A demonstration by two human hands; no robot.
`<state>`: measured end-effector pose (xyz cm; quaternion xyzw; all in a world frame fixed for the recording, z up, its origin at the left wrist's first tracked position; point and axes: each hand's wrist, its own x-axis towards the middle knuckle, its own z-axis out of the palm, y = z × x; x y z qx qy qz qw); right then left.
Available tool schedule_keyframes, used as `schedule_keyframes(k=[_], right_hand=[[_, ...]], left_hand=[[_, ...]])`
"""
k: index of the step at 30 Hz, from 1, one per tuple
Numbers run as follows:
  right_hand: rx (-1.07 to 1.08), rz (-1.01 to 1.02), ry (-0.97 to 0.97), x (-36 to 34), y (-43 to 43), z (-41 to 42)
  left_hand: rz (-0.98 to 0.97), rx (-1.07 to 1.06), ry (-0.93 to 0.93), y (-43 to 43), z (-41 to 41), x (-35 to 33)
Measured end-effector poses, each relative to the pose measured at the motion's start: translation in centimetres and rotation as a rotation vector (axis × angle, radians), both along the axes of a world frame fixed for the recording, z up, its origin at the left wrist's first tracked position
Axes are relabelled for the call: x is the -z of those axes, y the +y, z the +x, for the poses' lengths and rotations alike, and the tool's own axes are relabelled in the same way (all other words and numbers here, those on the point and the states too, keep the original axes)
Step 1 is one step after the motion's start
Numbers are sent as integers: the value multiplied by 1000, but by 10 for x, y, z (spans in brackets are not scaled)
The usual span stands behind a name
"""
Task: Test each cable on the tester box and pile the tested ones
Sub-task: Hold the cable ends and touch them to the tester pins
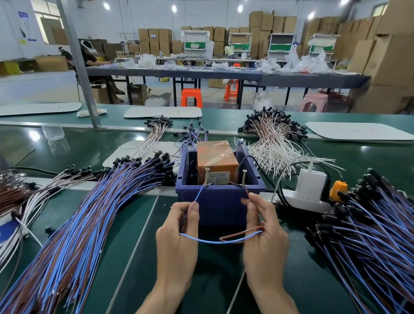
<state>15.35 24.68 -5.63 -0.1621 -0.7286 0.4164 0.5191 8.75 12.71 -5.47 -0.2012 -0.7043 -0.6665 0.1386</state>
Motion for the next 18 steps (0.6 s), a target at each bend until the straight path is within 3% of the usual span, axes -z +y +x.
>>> schedule_keyframes(k=[18], right_hand=[[-3, 11, 2, -1, 0, 1]], left_hand=[[15, 18, -9, 1, 3, -2]])
